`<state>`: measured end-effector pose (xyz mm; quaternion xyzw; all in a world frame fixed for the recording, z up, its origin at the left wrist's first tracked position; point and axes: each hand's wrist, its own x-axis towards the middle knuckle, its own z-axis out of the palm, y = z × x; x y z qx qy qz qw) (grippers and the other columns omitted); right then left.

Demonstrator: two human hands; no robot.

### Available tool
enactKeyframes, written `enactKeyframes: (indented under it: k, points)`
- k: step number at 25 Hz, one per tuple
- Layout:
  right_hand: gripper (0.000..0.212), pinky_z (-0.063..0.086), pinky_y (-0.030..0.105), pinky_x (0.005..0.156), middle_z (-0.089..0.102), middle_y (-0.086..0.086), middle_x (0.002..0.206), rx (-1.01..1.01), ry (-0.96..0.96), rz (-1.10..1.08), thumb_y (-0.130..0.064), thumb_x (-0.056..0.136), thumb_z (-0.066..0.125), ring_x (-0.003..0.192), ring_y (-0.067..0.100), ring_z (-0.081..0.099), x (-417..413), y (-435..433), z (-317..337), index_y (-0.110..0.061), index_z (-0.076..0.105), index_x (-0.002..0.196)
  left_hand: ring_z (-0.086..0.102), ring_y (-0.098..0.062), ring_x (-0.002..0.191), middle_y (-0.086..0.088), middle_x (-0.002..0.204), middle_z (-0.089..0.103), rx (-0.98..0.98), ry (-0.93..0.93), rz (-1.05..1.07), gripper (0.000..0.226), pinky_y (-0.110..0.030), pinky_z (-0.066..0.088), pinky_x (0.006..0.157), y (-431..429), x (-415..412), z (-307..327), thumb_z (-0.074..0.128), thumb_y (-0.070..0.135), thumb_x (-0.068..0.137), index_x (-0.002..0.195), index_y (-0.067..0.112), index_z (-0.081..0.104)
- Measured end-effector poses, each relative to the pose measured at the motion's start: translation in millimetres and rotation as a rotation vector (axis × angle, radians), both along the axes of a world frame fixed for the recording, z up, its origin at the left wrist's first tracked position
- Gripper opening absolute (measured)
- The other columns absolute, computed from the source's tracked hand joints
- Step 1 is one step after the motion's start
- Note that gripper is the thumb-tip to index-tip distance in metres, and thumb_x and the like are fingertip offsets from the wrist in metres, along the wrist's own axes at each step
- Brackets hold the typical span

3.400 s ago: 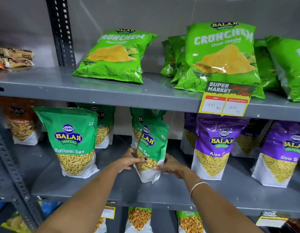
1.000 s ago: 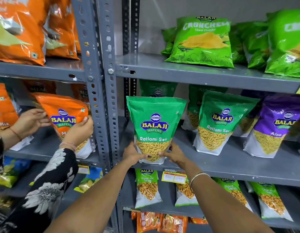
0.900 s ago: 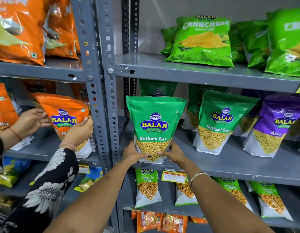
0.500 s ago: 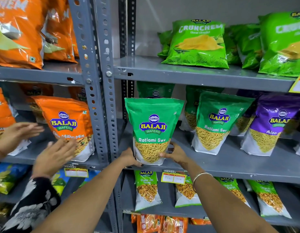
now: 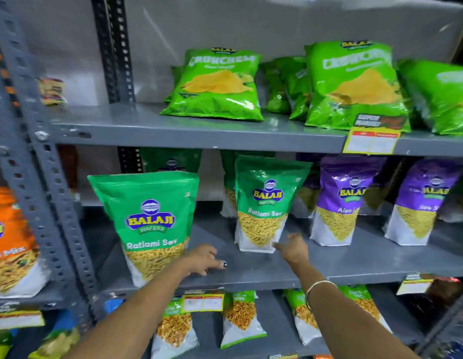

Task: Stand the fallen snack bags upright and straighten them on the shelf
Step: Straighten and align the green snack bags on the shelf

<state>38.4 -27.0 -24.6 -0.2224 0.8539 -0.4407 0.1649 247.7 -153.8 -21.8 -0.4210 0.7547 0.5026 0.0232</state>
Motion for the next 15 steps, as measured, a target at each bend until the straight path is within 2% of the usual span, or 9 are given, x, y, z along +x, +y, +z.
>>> enactKeyframes:
  k: [2, 4, 5, 7, 9, 11, 15]
  points:
    - [0.065, 0.039, 0.028, 0.086, 0.053, 0.016, 0.122, -0.078, -0.054, 0.059, -0.014, 0.070, 0.080, 0.115, 0.024, 0.052, -33.2, -1.7, -7.3, -0.001, 0.045, 0.122, 0.042, -0.026, 0.134, -0.016, 0.149, 0.039, -0.094, 0.154, 0.142, 0.075, -0.034, 0.035, 0.112, 3.2, -37.3, -6.7, 0.069, 0.017, 0.082, 0.143, -0.001, 0.029]
    - [0.067, 0.036, 0.016, 0.072, 0.045, 0.007, 0.115, -0.135, -0.110, 0.159, -0.007, 0.068, 0.080, 0.107, 0.015, 0.044, -56.6, -9.1, -16.1, -0.002, 0.042, 0.124, 0.033, -0.022, 0.140, -0.009, 0.155, 0.028, -0.130, 0.249, 0.217, 0.085, -0.030, 0.031, 0.112, 8.9, -69.9, -10.6, 0.071, 0.013, 0.080, 0.147, -0.001, 0.021]
    - [0.072, 0.038, 0.014, 0.073, 0.043, 0.005, 0.117, -0.139, -0.129, 0.219, -0.006, 0.068, 0.080, 0.108, 0.015, 0.042, -68.2, -14.7, -23.1, 0.002, 0.040, 0.128, 0.036, -0.018, 0.136, -0.004, 0.150, 0.032, -0.134, 0.276, 0.266, 0.083, -0.026, 0.034, 0.104, 10.9, -86.1, -12.3, 0.071, 0.009, 0.079, 0.145, -0.002, 0.023]
    - [0.083, 0.041, 0.024, 0.091, 0.048, 0.008, 0.132, -0.108, -0.150, 0.321, -0.008, 0.066, 0.082, 0.119, 0.020, 0.046, -78.8, -27.0, -35.1, 0.005, 0.037, 0.135, 0.047, -0.018, 0.123, -0.004, 0.137, 0.045, -0.099, 0.337, 0.358, 0.071, -0.024, 0.036, 0.090, 11.0, -106.7, -14.1, 0.075, 0.004, 0.073, 0.134, 0.000, 0.039]
    - [0.077, 0.043, 0.028, 0.087, 0.054, 0.016, 0.134, -0.110, -0.154, 0.386, -0.006, 0.065, 0.081, 0.115, 0.023, 0.053, -82.0, -35.0, -39.6, 0.003, 0.043, 0.131, 0.056, -0.025, 0.116, -0.010, 0.122, 0.058, -0.091, 0.355, 0.440, 0.065, -0.036, 0.045, 0.093, 8.5, -119.1, -19.0, 0.082, 0.017, 0.051, 0.107, 0.011, 0.051]
    - [0.067, 0.041, 0.026, 0.083, 0.058, 0.017, 0.129, -0.147, -0.152, 0.406, -0.002, 0.067, 0.079, 0.113, 0.026, 0.056, -83.3, -39.5, -40.6, 0.002, 0.047, 0.126, 0.062, -0.029, 0.109, -0.018, 0.116, 0.065, -0.114, 0.340, 0.494, 0.065, -0.046, 0.049, 0.097, -1.8, -125.5, -34.9, 0.077, 0.029, 0.035, 0.092, 0.015, 0.049]
    - [0.068, 0.048, 0.044, 0.097, 0.060, 0.017, 0.127, -0.150, -0.139, 0.406, -0.006, 0.066, 0.080, 0.118, 0.034, 0.056, -79.7, -36.8, -40.7, 0.000, 0.048, 0.126, 0.065, -0.031, 0.104, -0.020, 0.115, 0.068, -0.196, 0.206, 0.504, 0.054, -0.048, 0.052, 0.093, 4.0, -120.7, -27.8, 0.081, 0.023, 0.049, 0.092, 0.012, 0.051]
